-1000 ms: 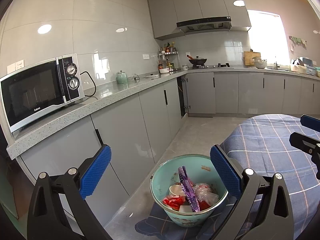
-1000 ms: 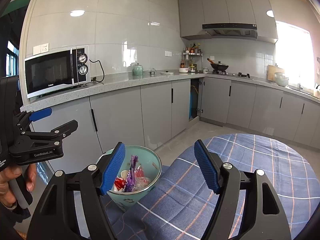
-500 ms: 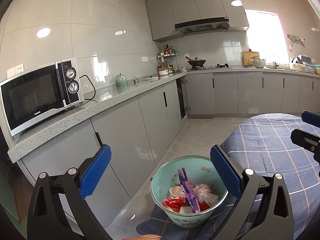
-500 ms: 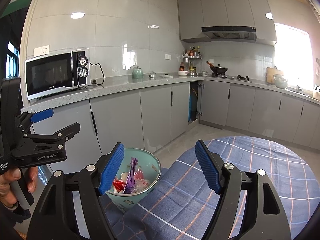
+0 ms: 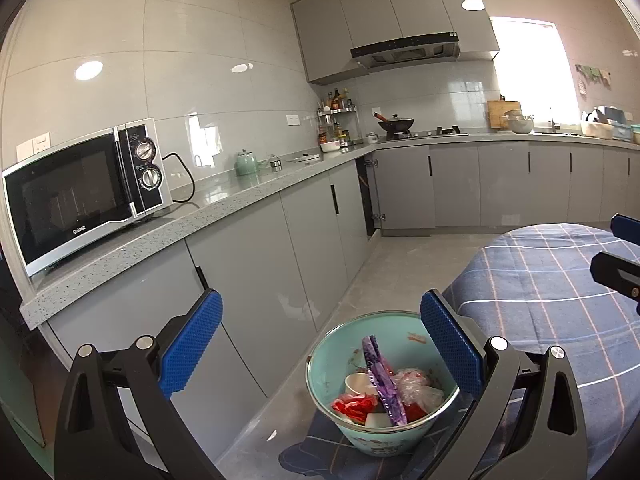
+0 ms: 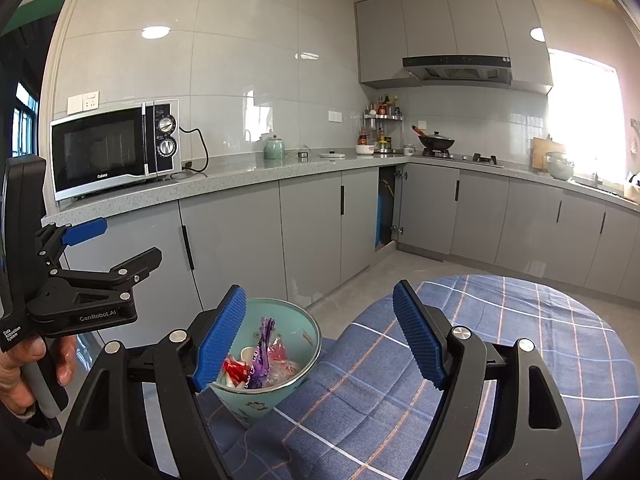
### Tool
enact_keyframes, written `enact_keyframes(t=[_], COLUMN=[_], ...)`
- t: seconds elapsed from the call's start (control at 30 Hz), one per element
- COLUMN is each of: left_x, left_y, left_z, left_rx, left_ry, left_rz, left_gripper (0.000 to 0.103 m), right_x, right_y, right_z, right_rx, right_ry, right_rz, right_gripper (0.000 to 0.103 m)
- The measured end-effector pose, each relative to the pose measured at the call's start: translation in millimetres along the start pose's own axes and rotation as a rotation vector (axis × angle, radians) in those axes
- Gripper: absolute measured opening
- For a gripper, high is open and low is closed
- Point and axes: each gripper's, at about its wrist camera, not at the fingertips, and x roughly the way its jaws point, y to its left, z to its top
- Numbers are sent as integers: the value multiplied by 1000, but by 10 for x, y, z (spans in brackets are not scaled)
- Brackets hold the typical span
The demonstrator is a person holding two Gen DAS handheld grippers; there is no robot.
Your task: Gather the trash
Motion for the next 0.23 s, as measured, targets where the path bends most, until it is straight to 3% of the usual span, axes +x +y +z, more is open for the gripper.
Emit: enact_keyframes(t=[0.23], left_x=[-6], left_y=[-5], left_z=[2], left_rx=[3], left_ry=[-2], left_rz=[-8], left_gripper=[98], right_x=[5], right_y=[-2], right_z=[10], right_rx=[1], right_ry=[2], right_rz=[1], right_gripper=[75])
